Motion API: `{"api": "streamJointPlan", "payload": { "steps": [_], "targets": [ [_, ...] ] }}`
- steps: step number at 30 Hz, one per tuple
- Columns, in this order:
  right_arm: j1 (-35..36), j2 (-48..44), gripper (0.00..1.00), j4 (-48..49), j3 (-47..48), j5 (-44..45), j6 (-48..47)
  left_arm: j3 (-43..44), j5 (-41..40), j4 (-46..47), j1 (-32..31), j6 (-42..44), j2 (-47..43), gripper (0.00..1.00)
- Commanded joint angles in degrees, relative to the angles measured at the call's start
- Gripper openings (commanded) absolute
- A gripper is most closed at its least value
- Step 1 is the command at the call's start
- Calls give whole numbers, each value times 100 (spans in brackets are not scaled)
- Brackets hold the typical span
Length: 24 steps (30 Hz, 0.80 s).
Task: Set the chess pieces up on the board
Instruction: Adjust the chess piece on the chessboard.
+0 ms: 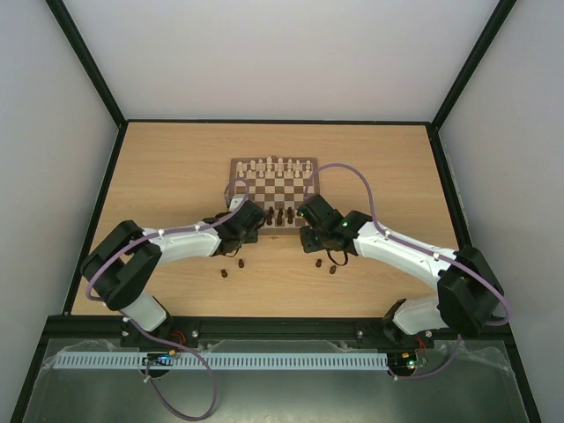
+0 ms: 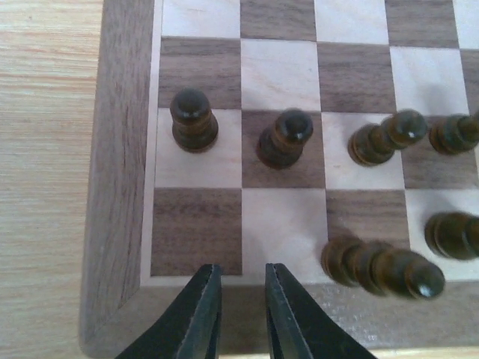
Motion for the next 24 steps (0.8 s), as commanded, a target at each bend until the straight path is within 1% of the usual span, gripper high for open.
{"api": "streamJointPlan", "payload": {
  "steps": [1, 4, 19, 24],
  "targets": [
    [-28, -17, 40, -71, -27, -12, -46, 190, 86, 334, 79, 74, 195, 21],
    [-27, -1, 40, -48, -39, -25, -46, 288, 130, 386, 87, 103, 302, 22],
    [-29, 83, 40, -12, -16, -29, -64, 699, 203, 460, 89, 197, 796, 22],
    [-27, 60, 40, -24, -17, -47, -64, 703, 100, 329, 97, 148, 734, 22]
  ]
}}
